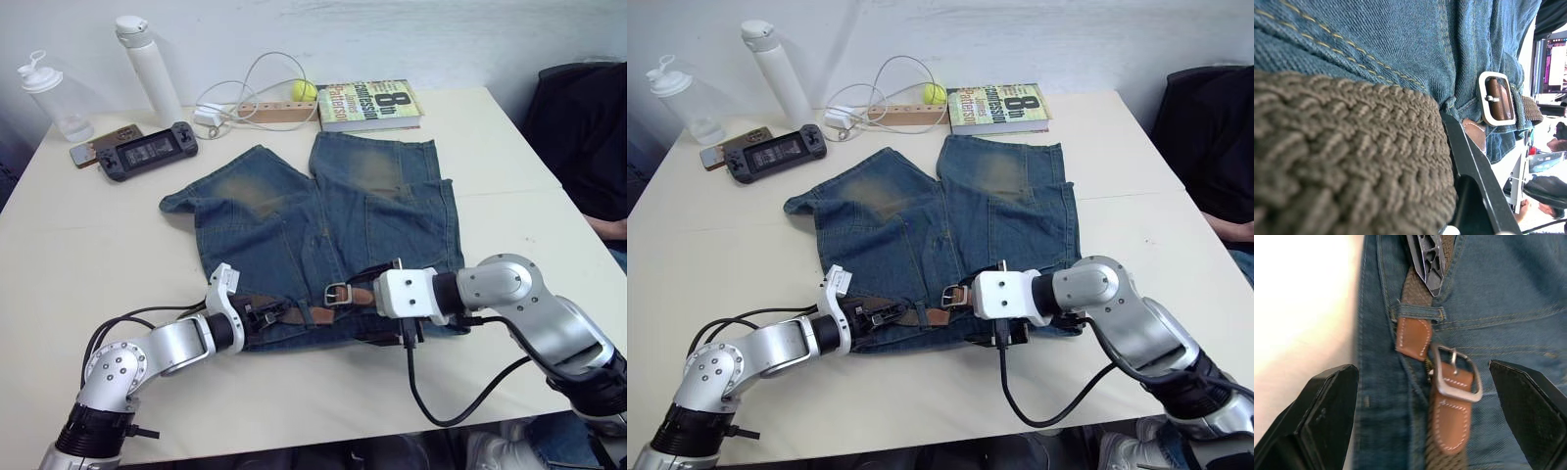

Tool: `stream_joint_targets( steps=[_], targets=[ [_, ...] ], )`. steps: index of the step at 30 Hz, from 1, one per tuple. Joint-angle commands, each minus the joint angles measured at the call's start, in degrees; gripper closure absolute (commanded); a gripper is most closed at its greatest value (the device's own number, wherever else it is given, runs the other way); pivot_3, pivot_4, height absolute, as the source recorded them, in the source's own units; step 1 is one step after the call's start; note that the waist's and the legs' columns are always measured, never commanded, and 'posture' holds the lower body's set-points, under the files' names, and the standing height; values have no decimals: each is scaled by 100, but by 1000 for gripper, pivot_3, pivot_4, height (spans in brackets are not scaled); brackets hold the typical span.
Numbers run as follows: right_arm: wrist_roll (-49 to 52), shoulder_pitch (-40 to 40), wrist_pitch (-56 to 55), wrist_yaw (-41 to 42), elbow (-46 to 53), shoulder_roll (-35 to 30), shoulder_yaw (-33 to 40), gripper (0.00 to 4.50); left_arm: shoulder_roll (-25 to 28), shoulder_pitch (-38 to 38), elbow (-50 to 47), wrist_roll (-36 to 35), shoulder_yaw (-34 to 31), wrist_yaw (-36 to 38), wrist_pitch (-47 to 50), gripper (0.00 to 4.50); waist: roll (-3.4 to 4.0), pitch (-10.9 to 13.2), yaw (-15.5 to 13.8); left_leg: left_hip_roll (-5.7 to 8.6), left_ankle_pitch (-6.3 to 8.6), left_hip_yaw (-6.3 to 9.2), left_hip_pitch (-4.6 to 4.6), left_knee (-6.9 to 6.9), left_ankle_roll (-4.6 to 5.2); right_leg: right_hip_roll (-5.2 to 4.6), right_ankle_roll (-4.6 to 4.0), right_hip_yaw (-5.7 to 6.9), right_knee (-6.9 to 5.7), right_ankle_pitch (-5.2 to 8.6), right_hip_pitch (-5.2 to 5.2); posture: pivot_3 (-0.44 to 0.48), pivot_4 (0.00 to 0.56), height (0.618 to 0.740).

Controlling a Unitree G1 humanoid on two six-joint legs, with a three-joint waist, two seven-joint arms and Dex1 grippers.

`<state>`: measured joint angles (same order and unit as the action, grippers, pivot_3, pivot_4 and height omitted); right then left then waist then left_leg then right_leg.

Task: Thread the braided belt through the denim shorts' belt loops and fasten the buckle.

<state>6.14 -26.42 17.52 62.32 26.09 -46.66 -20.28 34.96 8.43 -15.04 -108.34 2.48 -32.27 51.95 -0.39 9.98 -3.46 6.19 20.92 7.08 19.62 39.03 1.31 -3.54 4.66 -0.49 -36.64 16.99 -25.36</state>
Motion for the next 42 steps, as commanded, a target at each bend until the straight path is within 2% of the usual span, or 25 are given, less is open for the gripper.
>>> stream_joint_targets(
  steps=[1, 8, 10, 11, 14, 24, 42],
  targets=[
    [-349, 99, -619, -254, -81, 259, -129, 18, 19, -83, 26, -157, 254, -149, 149, 4500, 0, 0, 2, 0, 0, -1, -1, 0, 0, 0, 0, 0, -1, 0, 0, 0, 150, 740],
    [-972, 125, -1609, -495, -510, 628, -367, 18, -34, -148, -29, -466, 307, -377, 65, 4500, 0, 0, 22, 0, 0, -1, -2, 0, 0, 1, 0, 0, 0, 0, 0, 0, 150, 740],
    [-1054, 124, -1701, -545, -617, 735, -396, 584, -45, -141, -43, -466, 306, -401, 63, 4500, 0, 0, 26, 0, -1, -1, -4, -1, -1, 2, 0, 0, -1, 0, 0, 0, 150, 740],
    [-1077, 126, -1725, -546, -646, 759, -401, 723, -46, -144, -50, -466, 305, -406, 64, 4500, 1, 0, 26, 0, -1, -1, -4, -1, -1, 2, 0, 0, -1, 0, 1, 0, 150, 740],
    [-1275, 89, -1956, -558, -797, 787, -450, 2003, -23, -160, -55, -466, 280, -409, 77, 4500, 1, 0, 26, 1, -1, 0, -4, 0, -1, 2, 0, 0, -1, 0, 1, 0, 150, 740],
    [-1280, 169, -2480, -364, -1055, 789, -408, 2003, 36, -162, -50, -466, 277, -418, 88, 4500, 1, -1, 34, 0, -1, -1, -5, -1, -1, 3, 0, -1, -1, 0, 1, 0, 150, 740],
    [-1543, 433, -3030, -504, -1525, 859, -423, 2003, 203, -148, -2, -466, 350, -342, 107, 4500, 2, -1, 56, -1, -1, -1, -8, -3, -1, 5, -1, -2, -1, 0, 2, 0, 150, 740]
  ],
)
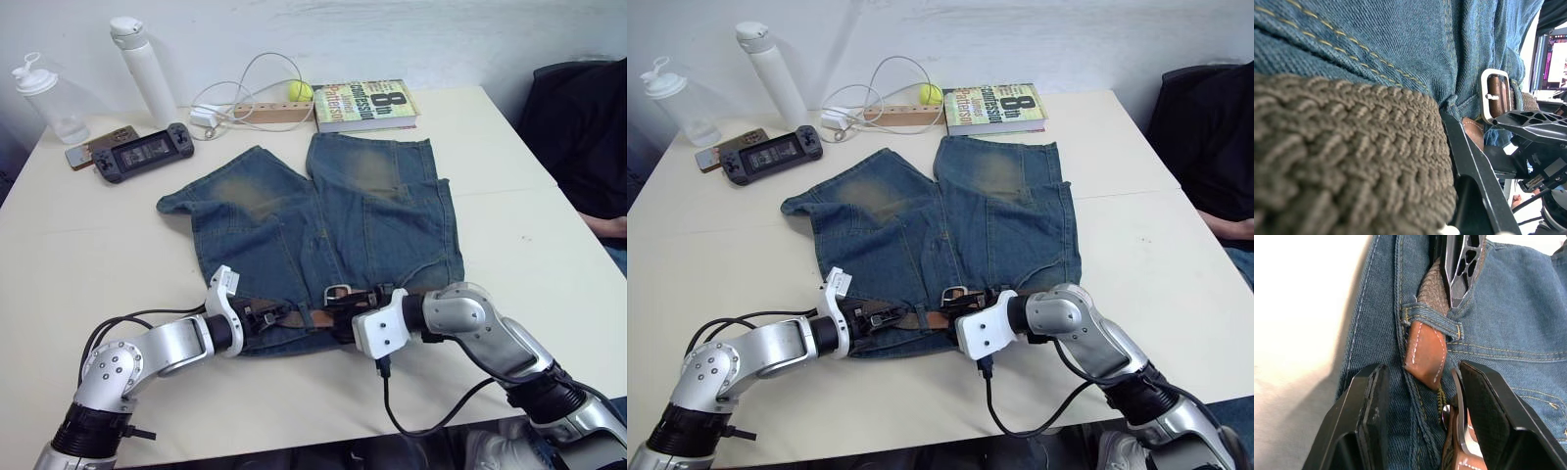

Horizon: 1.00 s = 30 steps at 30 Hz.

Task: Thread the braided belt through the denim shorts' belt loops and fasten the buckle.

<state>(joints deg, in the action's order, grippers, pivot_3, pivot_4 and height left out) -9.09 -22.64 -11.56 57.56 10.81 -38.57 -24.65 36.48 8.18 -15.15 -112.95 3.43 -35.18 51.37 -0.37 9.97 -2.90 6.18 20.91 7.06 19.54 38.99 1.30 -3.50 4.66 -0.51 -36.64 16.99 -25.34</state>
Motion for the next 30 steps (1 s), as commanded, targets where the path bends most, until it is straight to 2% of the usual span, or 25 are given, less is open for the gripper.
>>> stream_joint_targets(
  steps=[1, 3, 7, 8, 15, 17, 18, 19, 23, 27, 28, 30],
  targets=[
    [-24, 59, -138, -38, -1, 53, 13, 2274, 52, -123, 8, -5, 258, -51, 163, 4500, 0, 0, 0, 0, 0, 0, 0, 0, 0, 0, 0, 0, 0, 0, 0, 0, 150, 740],
    [-15, 56, -240, -77, -6, 78, 16, 2613, 51, -125, 11, -4, 267, -54, 157, 4500, 0, 0, -1, 0, 0, 0, 0, 0, 0, 0, 0, 0, 0, 0, 0, 0, 150, 740],
    [-22, 52, -359, -67, -27, 118, 27, 4293, 51, -135, 10, 1, 271, -56, 148, 4500, 0, 0, 2, 0, 0, 0, 0, 0, 0, 0, 0, 0, 0, 0, 0, 0, 150, 740],
    [-20, 46, -379, -60, -48, 123, 30, 4401, 48, -129, 19, 7, 273, -56, 147, 4500, 0, 0, 2, 0, 0, 0, -2, 0, 0, 0, 0, 0, -1, 0, 1, 0, 150, 740],
    [111, 9, -406, 38, -120, 144, 52, 4401, 61, -89, 10, 106, 263, 15, 177, 4500, 1, -1, 2, 0, 0, -1, -10, -2, 0, 1, 0, -1, 0, 0, 8, 0, 150, 740],
    [190, -18, -250, 71, -135, 166, 92, 4500, 138, -97, -80, 56, 216, 134, 228, 3602, 1, 0, 2, -1, 0, 0, -11, -2, 0, 1, 0, -1, 1, 0, 10, 0, 150, 740],
    [255, -30, -141, 83, -132, 189, 123, 4500, 218, -104, -160, 24, 189, 241, 296, 3419, 1, -1, 4, -1, 0, 0, -12, -2, 0, 1, 0, 0, 1, 0, 11, 0, 150, 740],
    [310, -54, -52, 103, -128, 204, 148, 4500, 333, -110, -247, 2, 124, 387, 379, 3030, 1, -1, 8, -1, 0, 0, -13, -2, 0, 1, -1, 0, 1, 0, 12, 0, 150, 740],
    [732, -140, 572, 235, 26, 284, 291, 4500, 1106, -122, -494, -5, -339, 1039, 693, 1605, 0, 1, 52, -4, 0, 0, -16, -9, -1, 3, -5, -2, 2, 3, 11, 0, 150, 740],
    [1485, -267, 1734, 482, 364, 317, 474, 4500, 1942, -145, -596, 295, -714, 1796, 1036, 257, 4, 4, 133, -6, -1, 1, -14, -29, -4, 5, -10, -4, 3, 6, 1, 0, 150, 740],
    [1588, -320, 1929, 517, 418, 308, 510, 4500, 2054, -136, -607, 345, -752, 1953, 1073, 17, 7, 5, 137, -6, -1, 2, -12, -33, -4, 5, -11, -4, 5, 6, -1, 0, 150, 740],
    [1887, -478, 2467, 706, 567, 210, 603, 4500, 2315, -67, -771, 620, -856, 2457, 1236, 17, 8, 7, 140, -4, -2, 1, -13, -38, -4, 3, -11, -4, 8, 6, -2, 0, 150, 740]
  ],
)
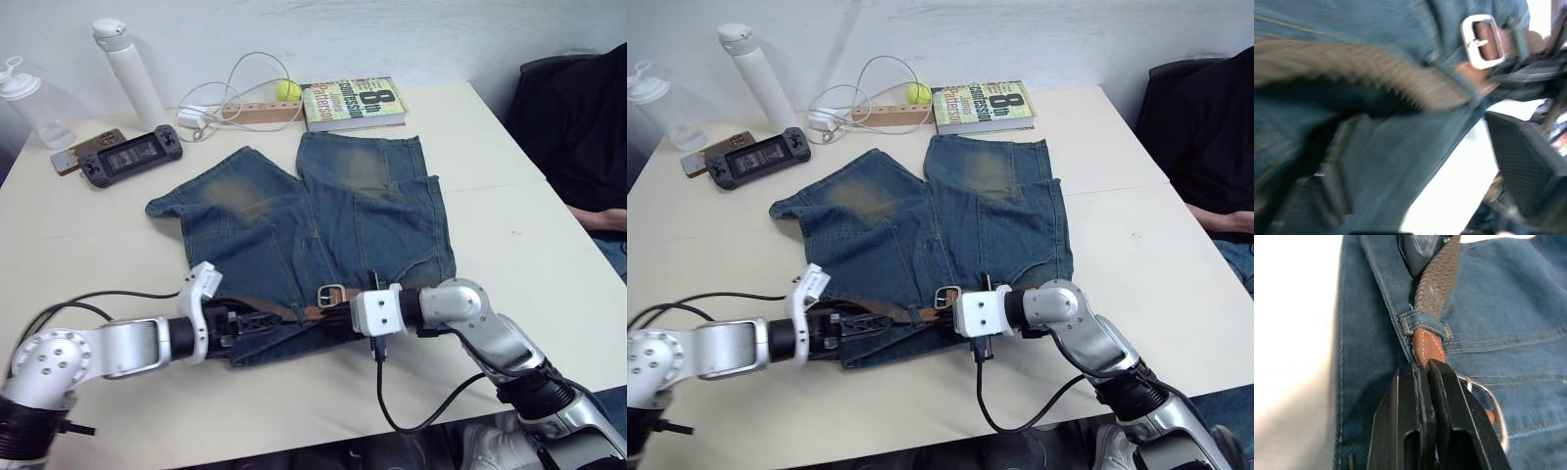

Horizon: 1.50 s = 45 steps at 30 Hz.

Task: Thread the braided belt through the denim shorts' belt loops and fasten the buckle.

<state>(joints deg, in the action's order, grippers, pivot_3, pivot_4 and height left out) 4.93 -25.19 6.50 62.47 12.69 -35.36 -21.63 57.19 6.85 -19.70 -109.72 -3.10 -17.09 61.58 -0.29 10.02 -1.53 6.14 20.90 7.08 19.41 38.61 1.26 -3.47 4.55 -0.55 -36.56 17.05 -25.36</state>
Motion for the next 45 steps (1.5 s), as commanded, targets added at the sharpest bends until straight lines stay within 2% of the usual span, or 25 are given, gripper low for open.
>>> stream_joint_targets(
  steps=[1, 8, 13, 14, 17, 23, 24, 28, 32, 38, 45],
  targets=[
    [581, -284, 856, 288, 425, -156, 325, 4500, 325, 100, -375, 443, -232, 850, 269, 17, 0, 1, 4, -1, 0, 1, 3, -1, 0, 0, 0, 1, 3, 0, -1, 0, 150, 740],
    [1150, -474, 2301, 602, 771, -461, 345, 4500, 637, 135, -1119, 1684, -346, 2336, 336, 17, 1, 1, 8, -2, -1, 3, 8, -40, 3, -2, 0, 4, 34, 0, -8, 0, 150, 740],
    [1302, -542, 2880, 428, 867, -478, 397, 4500, 443, 95, -1709, 3099, -198, 3077, -215, 17, 1, 2, 19, -6, -1, 4, 16, -54, 4, 0, 0, 6, 56, 0, -14, 0, 150, 740],
    [1291, -556, 2924, 403, 875, -493, 385, 4500, 373, 87, -1765, 3292, -142, 3131, -282, 559, 1, 2, 10, -6, -1, 5, 18, -55, 4, -1, 0, 7, 58, 0, -14, 0, 150, 740],
    [1236, -576, 2967, 342, 886, -502, 310, 4500, 339, -12, -1970, 3898, 123, 3390, -345, 1637, 1, 2, 8, -6, -1, 6, 20, -54, 4, -1, 1, 8, 58, -1, -14, 0, 150, 740],
    [1213, -527, 2996, 208, 931, -472, 263, 4500, 183, -204, -2205, 4958, 674, 3787, -527, 4282, 1, 2, 5, -6, -1, 7, 20, -53, 4, -1, 2, 8, 56, -1, -13, 0, 150, 740],
    [1214, -522, 2997, 184, 937, -468, 267, 4500, 134, -182, -2162, 5234, 831, 3798, -575, 4474, 1, 2, 5, -6, -1, 7, 19, -53, 4, -1, 2, 8, 56, -1, -13, 0, 150, 740],
    [1196, -504, 2968, 133, 976, -484, 255, 4500, -365, -65, -1776, 6249, 1304, 3512, -791, 4474, 1, 2, -1, -5, -2, 6, 19, -49, 6, -2, 5, 8, 54, -3, -12, 0, 150, 740],
    [1023, -500, 2475, 142, 1010, -492, 210, 4500, -837, -304, -1646, 6843, 1757, 3433, -804, 4474, -1, 1, -16, -3, -3, 6, 18, -44, 8, -3, 9, 8, 54, -6, -7, 0, 150, 740],
    [951, -490, 2161, 293, 992, -552, 266, 4500, -709, -595, -1544, 7591, 2195, 3734, -763, 4474, 6, -5, -14, -3, -3, 7, -13, -45, 9, -3, 10, 7, 56, -7, 23, 0, 150, 740],
    [2208, -770, 3684, 553, 599, -591, 1058, 4500, -630, -977, -1414, 7859, 2128, 3883, -641, 4474, 30, -26, 1, -5, -2, 10, -32, -47, 12, -3, 10, 8, 60, -7, 45, 0, 150, 740]
  ],
)
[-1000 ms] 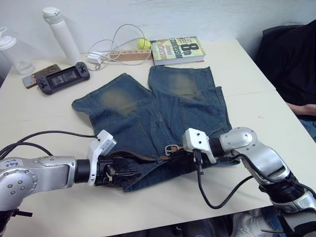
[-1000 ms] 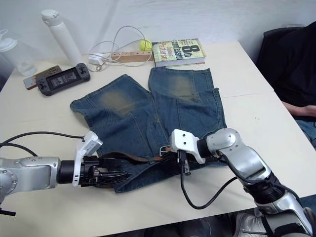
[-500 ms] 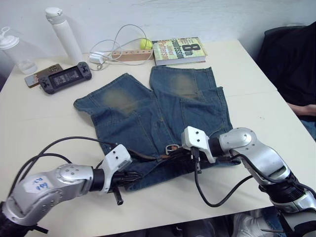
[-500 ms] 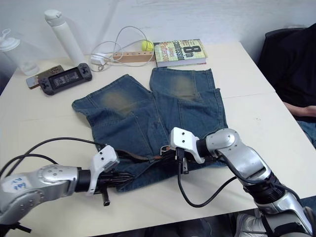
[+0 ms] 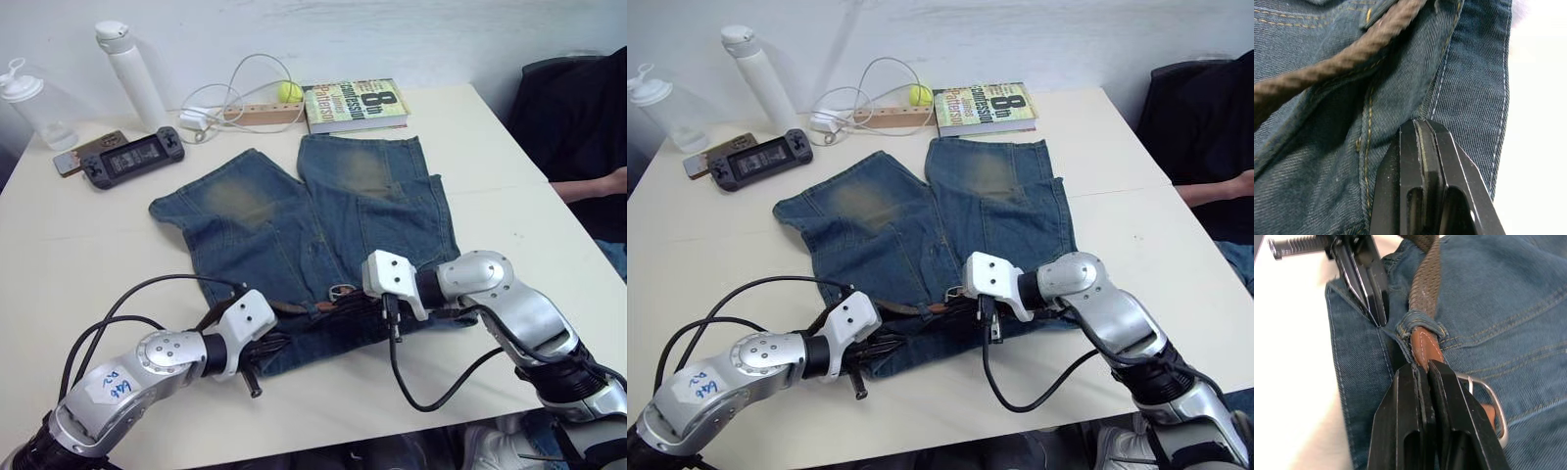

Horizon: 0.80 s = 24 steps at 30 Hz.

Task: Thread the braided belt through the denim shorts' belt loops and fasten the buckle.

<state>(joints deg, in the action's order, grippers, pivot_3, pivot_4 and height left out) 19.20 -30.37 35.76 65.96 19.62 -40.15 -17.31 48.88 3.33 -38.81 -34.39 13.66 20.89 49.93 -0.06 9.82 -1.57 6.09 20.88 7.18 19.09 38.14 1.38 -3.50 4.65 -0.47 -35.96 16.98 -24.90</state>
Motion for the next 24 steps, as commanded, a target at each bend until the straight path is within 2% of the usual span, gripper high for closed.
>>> stream_joint_targets(
  steps=[1, 9, 13, 16, 24],
  targets=[
    [989, -312, 1001, 273, -146, -158, 717, 4500, 203, -683, 515, 370, 432, 78, 529, 4474, 11, -8, 10, -1, 0, 0, 0, -1, 1, 0, 0, 0, 1, 0, 0, 0, 150, 740],
    [1377, -700, 1268, 413, -208, -332, 902, 4500, 175, -858, 496, 406, 229, 121, 616, 4474, 37, -34, 30, -12, 3, -2, -2, -12, 0, 7, -5, 1, 5, 3, -3, 0, 150, 740],
    [592, -803, -165, 682, -220, -527, 608, 4500, 90, -866, 426, 237, 95, 175, 697, 4474, 39, -37, 29, -11, 3, -3, -2, -11, 0, 6, -5, 1, 6, 3, -2, 0, 150, 740],
    [-652, -757, -2324, 717, -734, -861, 402, 4500, 264, -894, 277, 1, -186, 466, 708, 4474, 39, -37, 25, -12, 4, -4, -1, -11, 0, 8, -4, 2, 6, 3, -3, 0, 150, 740],
    [-1434, -1050, -4980, 567, -2556, -1089, 751, 4500, 822, -871, 347, 6, -662, 1188, 404, 4474, 40, -34, 91, -14, 3, -8, 0, -11, -3, 10, -5, 0, 0, 3, -10, 0, 150, 740]
  ],
)
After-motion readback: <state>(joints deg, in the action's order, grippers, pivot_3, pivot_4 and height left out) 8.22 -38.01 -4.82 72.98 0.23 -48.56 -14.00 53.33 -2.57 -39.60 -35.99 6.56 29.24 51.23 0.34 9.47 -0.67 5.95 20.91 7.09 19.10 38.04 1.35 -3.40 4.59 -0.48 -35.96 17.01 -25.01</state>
